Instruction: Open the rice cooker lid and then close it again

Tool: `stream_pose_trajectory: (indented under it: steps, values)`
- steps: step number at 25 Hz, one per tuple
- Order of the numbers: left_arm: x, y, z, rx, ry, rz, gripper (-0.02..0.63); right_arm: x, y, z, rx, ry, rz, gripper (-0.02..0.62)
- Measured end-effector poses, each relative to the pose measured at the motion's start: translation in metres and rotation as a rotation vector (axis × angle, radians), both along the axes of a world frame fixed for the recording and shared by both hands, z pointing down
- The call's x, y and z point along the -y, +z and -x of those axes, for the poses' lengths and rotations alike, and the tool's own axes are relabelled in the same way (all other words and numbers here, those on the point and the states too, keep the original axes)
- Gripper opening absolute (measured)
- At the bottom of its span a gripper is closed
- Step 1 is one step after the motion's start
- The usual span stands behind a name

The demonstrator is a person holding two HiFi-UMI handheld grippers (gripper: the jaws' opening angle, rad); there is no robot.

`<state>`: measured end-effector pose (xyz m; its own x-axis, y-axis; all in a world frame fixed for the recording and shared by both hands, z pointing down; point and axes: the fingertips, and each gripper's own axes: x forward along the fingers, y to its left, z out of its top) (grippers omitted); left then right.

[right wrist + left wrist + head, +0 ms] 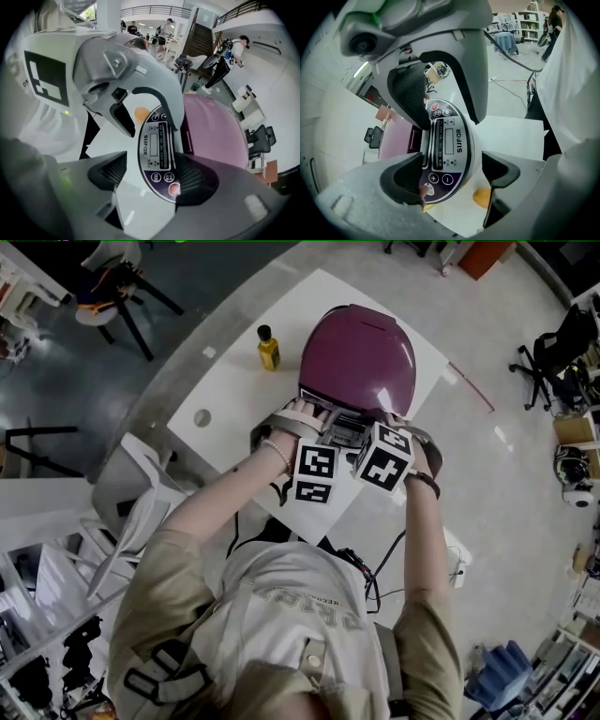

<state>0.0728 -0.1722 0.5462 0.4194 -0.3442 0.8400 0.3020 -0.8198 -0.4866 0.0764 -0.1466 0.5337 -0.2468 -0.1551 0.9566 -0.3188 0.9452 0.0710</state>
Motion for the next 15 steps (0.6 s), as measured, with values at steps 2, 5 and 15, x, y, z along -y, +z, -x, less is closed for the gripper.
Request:
stream_pose_trajectory:
  steps: [2, 5, 15]
  values:
    - [0.0015, -0.0014, -0.0014, -0.02, -0.01, 0.004, 0.409, 0.0009, -0.0004, -0.0004, 0.027, 0.028, -0.035, 0.33]
    - [0.0022, -0.0025, -0.0018, -0.026, -0.015, 0.011, 0.409, 0.0018, -0.0013, 0.0016, 0.067, 0.059, -0.073, 0.356]
    - [0.0062, -0.0053, -0.0027, -0.037, -0.026, 0.064, 0.41, 0.0052, 0.0004, 0.003, 0.101, 0.09, -0.042, 0.38]
